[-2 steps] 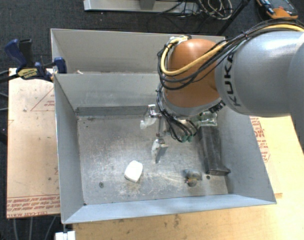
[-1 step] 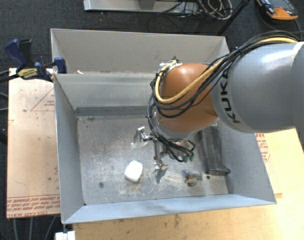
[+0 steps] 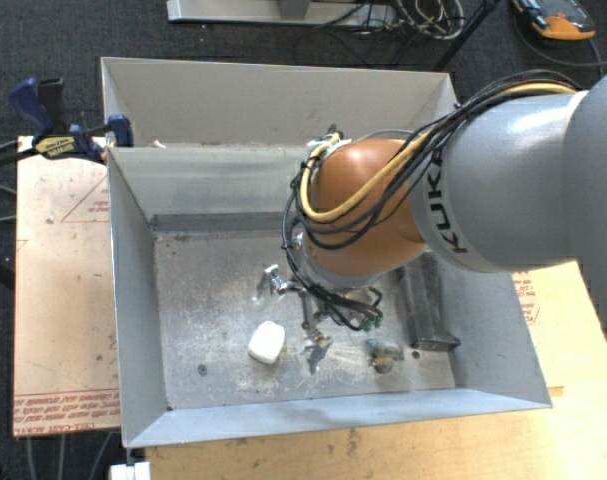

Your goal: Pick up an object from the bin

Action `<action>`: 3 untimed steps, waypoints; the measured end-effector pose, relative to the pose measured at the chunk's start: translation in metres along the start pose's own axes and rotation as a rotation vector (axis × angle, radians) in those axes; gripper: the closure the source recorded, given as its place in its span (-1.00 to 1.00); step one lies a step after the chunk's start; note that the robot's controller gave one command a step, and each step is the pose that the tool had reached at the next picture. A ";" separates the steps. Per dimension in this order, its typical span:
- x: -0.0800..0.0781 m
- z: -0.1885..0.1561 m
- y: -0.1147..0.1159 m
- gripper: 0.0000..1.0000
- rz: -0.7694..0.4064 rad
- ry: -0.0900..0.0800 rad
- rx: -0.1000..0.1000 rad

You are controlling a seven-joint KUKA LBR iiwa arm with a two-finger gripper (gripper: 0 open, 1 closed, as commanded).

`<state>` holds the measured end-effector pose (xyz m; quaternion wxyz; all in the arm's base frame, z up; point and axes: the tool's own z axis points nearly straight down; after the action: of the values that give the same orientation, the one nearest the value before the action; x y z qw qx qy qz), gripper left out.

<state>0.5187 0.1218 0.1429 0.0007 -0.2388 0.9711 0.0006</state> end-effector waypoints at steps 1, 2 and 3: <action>-0.005 0.048 0.000 -1.00 -0.295 -0.001 0.001; -0.015 0.064 0.002 1.00 -0.290 -0.035 0.005; -0.013 0.064 0.002 1.00 -0.280 -0.033 0.005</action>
Offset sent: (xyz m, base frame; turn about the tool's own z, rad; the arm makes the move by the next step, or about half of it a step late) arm 0.0022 0.0010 -0.0729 -0.2793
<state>0.5295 0.1297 0.0794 0.0175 -0.3721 0.9280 0.0023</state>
